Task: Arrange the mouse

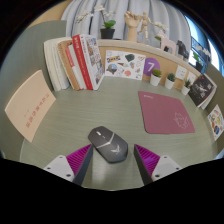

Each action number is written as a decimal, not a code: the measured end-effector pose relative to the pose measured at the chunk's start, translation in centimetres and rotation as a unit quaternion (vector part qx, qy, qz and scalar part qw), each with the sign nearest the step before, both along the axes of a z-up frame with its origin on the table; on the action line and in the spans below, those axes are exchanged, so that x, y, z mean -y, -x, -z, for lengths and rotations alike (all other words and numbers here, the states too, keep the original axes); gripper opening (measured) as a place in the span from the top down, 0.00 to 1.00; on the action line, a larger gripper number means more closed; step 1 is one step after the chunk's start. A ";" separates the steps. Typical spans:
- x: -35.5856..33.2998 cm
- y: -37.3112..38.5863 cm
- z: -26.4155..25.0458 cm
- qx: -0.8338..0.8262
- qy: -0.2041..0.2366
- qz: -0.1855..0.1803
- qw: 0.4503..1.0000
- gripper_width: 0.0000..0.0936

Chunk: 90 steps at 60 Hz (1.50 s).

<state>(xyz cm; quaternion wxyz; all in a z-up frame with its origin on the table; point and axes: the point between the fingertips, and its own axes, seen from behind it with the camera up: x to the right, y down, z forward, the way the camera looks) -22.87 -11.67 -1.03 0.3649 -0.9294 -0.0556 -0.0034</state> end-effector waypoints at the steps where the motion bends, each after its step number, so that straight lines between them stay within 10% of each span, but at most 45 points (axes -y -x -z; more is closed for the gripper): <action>1: -0.4 -0.1 0.0 0.002 0.000 0.002 1.000 0.10; 19: -6.3 -2.7 -0.1 0.019 0.005 0.053 0.998 0.16; 33: -6.2 -1.8 0.4 -0.040 0.010 0.086 0.995 0.44; 60: -5.0 -1.1 -0.1 -0.046 0.042 0.025 0.998 0.66; 73: -7.7 -3.0 -14.7 -0.044 -0.057 -0.025 0.997 0.66; 90: -15.4 -15.4 -29.4 -0.030 -0.189 0.021 0.981 0.66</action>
